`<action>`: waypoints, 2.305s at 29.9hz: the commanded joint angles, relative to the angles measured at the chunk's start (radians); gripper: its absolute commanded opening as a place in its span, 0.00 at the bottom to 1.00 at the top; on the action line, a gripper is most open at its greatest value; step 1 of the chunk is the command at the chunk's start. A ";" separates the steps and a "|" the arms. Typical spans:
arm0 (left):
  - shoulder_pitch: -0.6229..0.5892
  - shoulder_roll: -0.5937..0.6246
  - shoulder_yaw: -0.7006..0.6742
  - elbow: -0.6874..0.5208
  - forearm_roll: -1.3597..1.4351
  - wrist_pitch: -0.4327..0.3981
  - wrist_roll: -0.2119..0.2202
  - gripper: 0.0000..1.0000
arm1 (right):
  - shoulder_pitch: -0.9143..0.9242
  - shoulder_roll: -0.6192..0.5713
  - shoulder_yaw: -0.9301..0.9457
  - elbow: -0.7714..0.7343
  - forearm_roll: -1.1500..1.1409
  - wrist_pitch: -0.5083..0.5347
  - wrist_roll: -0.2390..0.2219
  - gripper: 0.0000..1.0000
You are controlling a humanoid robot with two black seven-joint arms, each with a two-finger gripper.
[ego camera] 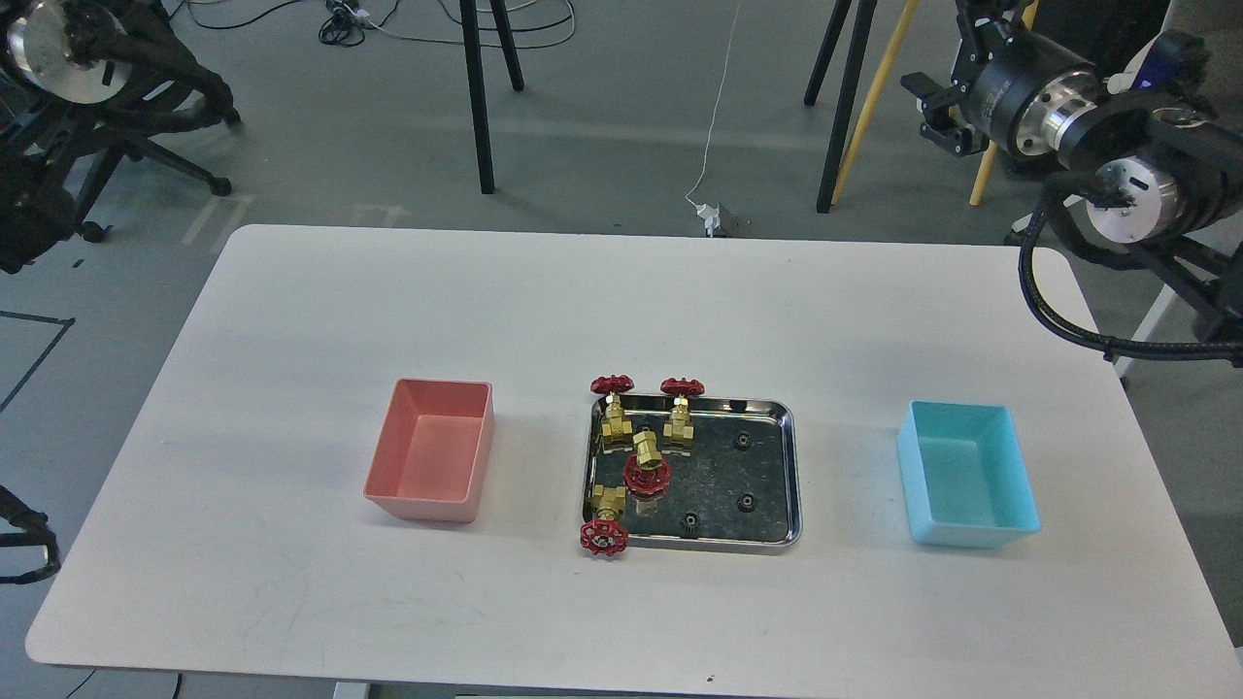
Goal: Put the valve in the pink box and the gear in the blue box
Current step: 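Raise the left arm and move the left gripper toward the tray, then lower the left gripper onto a brass valve on the tray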
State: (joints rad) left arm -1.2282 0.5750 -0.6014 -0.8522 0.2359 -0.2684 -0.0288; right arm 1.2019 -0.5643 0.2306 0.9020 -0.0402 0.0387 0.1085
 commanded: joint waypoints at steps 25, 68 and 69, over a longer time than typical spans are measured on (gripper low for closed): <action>0.022 -0.063 0.141 0.199 0.222 -0.220 -0.255 1.00 | 0.030 -0.040 0.162 0.005 -0.023 0.093 -0.159 1.00; 0.538 -0.377 0.451 0.073 1.605 0.757 -0.460 0.94 | 0.117 -0.062 0.127 -0.106 -0.147 0.213 -0.168 1.00; 0.538 -0.398 0.460 0.097 1.626 0.757 -0.460 0.94 | 0.117 -0.062 0.125 -0.106 -0.147 0.213 -0.168 1.00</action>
State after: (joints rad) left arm -0.7026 0.2328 -0.1544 -0.8206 1.7984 0.4810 -0.4889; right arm 1.3197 -0.6259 0.3589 0.7969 -0.1871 0.2506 -0.0600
